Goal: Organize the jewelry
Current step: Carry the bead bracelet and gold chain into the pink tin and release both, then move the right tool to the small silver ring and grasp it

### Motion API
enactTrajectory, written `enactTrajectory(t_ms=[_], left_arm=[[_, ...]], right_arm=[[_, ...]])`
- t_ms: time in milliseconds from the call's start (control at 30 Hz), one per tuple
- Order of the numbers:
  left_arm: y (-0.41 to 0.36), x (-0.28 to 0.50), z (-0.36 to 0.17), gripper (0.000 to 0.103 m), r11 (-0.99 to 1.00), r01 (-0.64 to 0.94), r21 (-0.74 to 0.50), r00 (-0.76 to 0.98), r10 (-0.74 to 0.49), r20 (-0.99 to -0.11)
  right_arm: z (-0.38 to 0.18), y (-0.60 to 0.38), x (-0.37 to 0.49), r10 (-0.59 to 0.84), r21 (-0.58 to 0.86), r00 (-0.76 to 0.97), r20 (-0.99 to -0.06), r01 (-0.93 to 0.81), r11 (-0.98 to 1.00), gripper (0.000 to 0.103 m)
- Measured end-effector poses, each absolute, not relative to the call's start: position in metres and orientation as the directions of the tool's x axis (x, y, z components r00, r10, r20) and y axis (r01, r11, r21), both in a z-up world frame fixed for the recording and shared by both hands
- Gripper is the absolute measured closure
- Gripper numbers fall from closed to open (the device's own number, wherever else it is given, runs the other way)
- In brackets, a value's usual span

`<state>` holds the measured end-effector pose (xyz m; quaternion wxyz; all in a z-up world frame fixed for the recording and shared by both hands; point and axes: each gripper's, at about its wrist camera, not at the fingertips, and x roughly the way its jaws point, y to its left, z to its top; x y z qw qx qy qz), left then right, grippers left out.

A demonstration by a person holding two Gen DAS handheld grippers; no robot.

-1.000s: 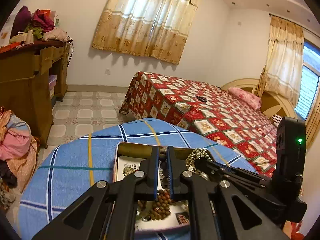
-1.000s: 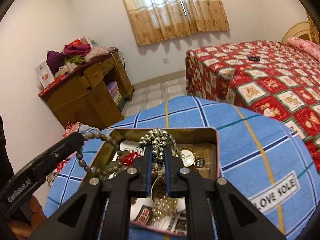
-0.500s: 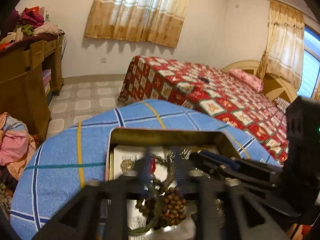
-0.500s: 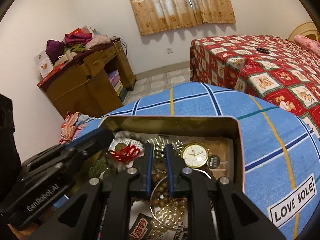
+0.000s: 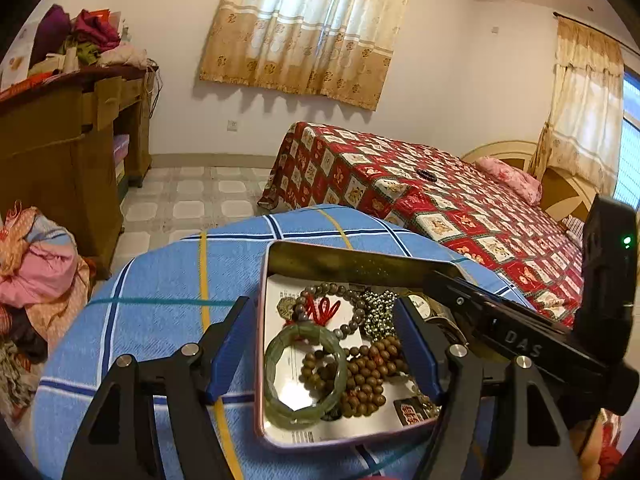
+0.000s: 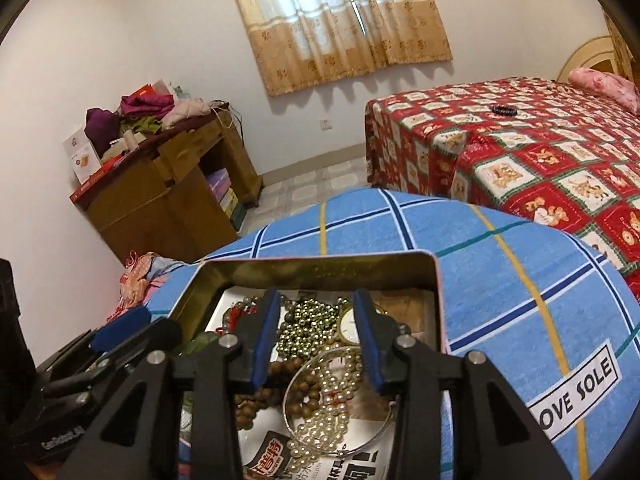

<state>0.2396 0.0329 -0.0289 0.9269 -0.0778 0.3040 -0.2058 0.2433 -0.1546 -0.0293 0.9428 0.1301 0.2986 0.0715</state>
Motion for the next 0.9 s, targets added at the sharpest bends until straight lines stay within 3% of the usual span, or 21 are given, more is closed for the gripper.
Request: enactTrajectory(t_ms=[433, 633, 900], left_arm=[[0.052, 0.183, -0.031, 0.032, 0.906, 0.288, -0.312, 0.713, -0.42, -0.562], [0.052, 0.149, -0.026, 0.032, 0.939, 0.277, -0.203, 0.738, -0.343, -0.581], [0.053, 0.118, -0.032, 0.032, 0.939, 0.282, -0.196, 0.714, -0.343, -0.61]], right_arm=[[-0.018, -0.15, 0.201, 0.224, 0.289, 0.801, -0.554, -0.068, 0.955, 0.061], [-0.029, -0.155, 0.164, 0.231, 0.316, 0.771, -0.594, -0.04, 0.948, 0.061], [-0.024, -0.155, 0.123, 0.214, 0.279, 0.769, -0.602, -0.048, 0.959, 0.06]])
